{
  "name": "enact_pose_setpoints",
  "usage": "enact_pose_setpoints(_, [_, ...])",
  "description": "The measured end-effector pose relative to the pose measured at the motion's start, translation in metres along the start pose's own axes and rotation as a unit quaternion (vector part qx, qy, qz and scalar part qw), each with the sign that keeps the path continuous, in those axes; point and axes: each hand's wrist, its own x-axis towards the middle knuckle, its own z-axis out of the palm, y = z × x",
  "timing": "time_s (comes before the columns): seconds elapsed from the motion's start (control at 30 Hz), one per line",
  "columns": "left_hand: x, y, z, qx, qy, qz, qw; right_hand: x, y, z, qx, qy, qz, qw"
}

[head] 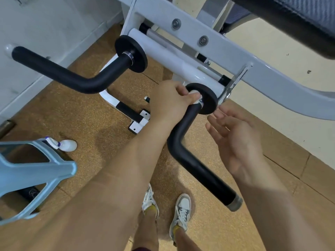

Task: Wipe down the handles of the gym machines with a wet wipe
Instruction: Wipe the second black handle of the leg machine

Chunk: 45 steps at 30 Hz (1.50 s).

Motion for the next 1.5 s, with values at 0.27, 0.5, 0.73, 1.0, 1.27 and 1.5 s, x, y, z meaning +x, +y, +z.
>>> enact_pose_setpoints(0.27, [-0.012, 0.018, 0.016, 0.361, -0.086, 0.310, 0.875, -0.001, 0.008, -0.001, -0.063, 0.008, -0.009, 0.998])
enact_pose_setpoints(0.5, [-0.013, 0.012, 0.007, 0.190, 0.015, 0.145, 0.971, -0.006, 0.003, -0.002, -0.089, 0.002, -0.002, 0.996])
enact_pose_setpoints(0.73, [0.005, -0.003, 0.001, -0.153, 0.089, -0.120, 0.977, -0.010, -0.001, -0.003, -0.107, -0.008, -0.020, 0.994])
enact_pose_setpoints(1.0, [0.002, -0.001, 0.008, -0.070, 0.040, -0.010, 0.997, -0.012, 0.001, 0.001, -0.130, -0.013, -0.047, 0.990])
enact_pose_setpoints(1.27, [0.010, -0.008, 0.009, -0.006, 0.031, -0.071, 0.997, -0.011, -0.006, 0.000, -0.116, -0.013, -0.036, 0.992])
enact_pose_setpoints(1.5, [0.022, -0.006, 0.003, 0.051, -0.104, -0.179, 0.977, -0.022, -0.011, 0.004, -0.110, -0.010, -0.001, 0.994])
